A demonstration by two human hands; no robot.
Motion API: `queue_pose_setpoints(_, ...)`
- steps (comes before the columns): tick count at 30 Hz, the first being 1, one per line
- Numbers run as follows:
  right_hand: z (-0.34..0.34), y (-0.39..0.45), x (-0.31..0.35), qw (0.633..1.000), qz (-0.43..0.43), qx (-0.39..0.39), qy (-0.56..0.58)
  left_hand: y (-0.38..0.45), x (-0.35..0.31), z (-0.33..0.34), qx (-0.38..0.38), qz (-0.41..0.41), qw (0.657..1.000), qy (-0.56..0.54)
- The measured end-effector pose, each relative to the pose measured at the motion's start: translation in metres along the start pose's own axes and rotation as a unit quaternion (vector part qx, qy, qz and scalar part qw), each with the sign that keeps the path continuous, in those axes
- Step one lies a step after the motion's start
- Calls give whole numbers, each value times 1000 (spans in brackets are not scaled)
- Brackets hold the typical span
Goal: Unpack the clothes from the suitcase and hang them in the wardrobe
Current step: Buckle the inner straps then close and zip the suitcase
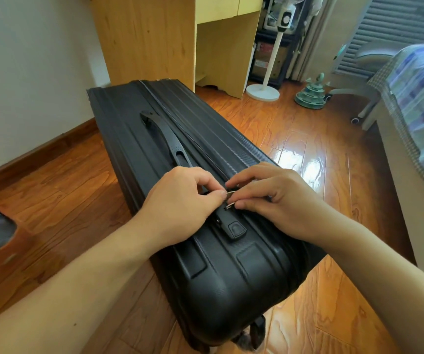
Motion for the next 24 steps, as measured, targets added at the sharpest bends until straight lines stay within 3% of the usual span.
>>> queue_pose_setpoints(8, 6, 2, -4, 999, 31, 22, -18, -10, -7, -4, -3, 73, 997, 7)
queue_pose_setpoints(11, 5, 2, -3, 999, 26, 8, -25, -30, -20, -14, -51, 178, 983, 7)
queue_pose_setpoints(15, 6, 3, -5, 999, 33, 4, -7, -58, -28, -1, -5, 334, 940, 72)
queue_pose_setpoints(24, 4, 0, -6, 999, 43, 2, -6, -57, -20, 5, 15, 330, 937, 110)
Point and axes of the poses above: each hand's wrist, its own y-axis towards the middle knuckle, its own z-axis out of the palm, x = y × z, the point moved 10 cm from there along y, towards the middle knuckle, and after that the axes turned 9 degrees about -z, right-handed, at the moved point
